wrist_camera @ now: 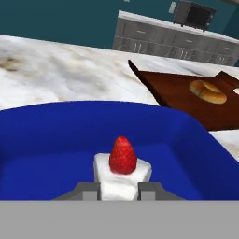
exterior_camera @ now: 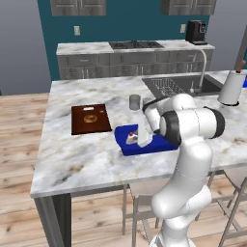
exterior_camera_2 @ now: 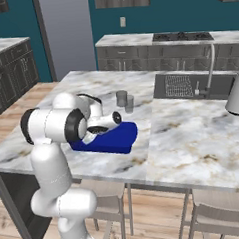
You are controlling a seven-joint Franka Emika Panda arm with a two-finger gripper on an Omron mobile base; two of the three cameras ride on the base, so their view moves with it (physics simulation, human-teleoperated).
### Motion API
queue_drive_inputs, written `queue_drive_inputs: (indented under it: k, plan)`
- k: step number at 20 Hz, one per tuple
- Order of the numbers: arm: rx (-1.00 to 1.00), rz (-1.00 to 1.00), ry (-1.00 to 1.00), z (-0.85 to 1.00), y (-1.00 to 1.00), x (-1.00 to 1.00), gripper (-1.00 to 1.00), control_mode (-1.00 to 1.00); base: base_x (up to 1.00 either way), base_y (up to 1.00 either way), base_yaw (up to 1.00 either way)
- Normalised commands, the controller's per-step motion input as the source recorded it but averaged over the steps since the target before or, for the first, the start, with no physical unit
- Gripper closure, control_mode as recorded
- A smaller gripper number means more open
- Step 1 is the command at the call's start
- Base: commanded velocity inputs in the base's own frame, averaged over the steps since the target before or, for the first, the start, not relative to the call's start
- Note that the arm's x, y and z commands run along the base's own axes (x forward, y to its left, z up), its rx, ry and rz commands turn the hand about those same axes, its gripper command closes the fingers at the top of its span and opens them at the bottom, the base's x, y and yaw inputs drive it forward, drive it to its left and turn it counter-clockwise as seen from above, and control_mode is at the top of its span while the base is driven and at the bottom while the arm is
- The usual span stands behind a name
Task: Take the cakes from the fridge and place them on the empty tray on the dining counter.
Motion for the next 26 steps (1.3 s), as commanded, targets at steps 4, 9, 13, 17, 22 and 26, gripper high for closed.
queue_drive_inputs:
  k: [4,9,13,17,22,26]
  plan:
    - [0.00,0.00,0.00,-0.27,0.00,0.49,1.00,-1.00,0.00,0.00,0.00]
    - [0.00,0.01,0.00,-0.32,0.00,0.40,1.00,-1.00,0.00,0.00,0.00]
    - [0.00,0.02,0.00,-0.30,0.00,0.14,-1.00,-1.00,0.00,0.00,0.00]
    - [0.00,0.02,0.00,-0.26,0.00,0.01,-1.00,-1.00,0.00,0.00,0.00]
    - [0.00,0.02,0.00,-0.11,0.00,-0.06,-1.00,-1.00,0.00,0.00,0.00]
    - [0.00,0.03,0.00,0.23,0.00,-0.07,-1.00,-1.00,0.00,0.00,0.00]
